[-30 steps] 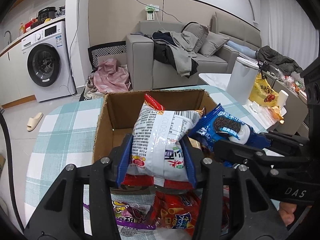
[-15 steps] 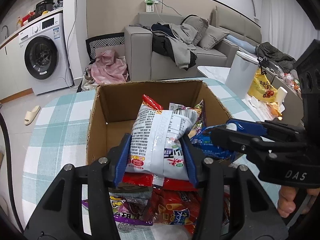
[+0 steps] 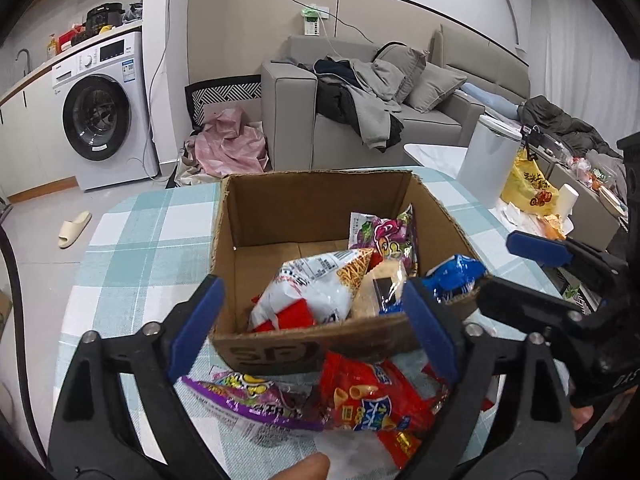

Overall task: Organize snacks
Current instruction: 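Withdraw both grippers and lower them toward the remaining snack bags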

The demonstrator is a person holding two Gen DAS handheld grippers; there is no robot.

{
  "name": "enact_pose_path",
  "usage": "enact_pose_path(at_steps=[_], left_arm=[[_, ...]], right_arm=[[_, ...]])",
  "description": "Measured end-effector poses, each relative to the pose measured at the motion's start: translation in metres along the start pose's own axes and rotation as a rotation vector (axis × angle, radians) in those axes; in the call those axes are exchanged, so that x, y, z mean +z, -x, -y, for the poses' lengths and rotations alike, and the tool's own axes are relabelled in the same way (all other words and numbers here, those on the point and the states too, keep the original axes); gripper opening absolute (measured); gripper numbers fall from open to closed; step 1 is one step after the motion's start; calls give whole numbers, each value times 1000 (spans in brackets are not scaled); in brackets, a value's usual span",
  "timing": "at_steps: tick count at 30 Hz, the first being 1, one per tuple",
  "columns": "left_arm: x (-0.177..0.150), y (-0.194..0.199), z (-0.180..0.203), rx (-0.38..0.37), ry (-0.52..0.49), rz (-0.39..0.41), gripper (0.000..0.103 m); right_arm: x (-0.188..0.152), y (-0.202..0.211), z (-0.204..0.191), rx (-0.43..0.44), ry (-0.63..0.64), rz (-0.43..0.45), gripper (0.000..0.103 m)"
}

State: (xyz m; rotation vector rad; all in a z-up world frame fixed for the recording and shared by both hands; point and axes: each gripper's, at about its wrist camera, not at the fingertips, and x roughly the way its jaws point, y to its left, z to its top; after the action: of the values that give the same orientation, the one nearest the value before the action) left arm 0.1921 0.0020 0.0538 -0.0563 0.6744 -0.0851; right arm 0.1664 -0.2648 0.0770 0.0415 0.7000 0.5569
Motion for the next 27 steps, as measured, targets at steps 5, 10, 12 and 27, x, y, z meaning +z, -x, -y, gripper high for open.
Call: enact_pose_path(at_steps=[5,10,12,27], left_arm=[[-12,22,-9,-6,20,3,102],[-29,41,-17,0,40,2,102],[-36,48,-18,9,43,2,102],[-70,75,-15,39,43,0,102]], right_arm=[[-12,17,-1,4,4,9,103],[-25,31,-4,-1,4,23,103],[-28,35,-5,-2,3,24,103],[-61,49,0,4,-24,-16,103]])
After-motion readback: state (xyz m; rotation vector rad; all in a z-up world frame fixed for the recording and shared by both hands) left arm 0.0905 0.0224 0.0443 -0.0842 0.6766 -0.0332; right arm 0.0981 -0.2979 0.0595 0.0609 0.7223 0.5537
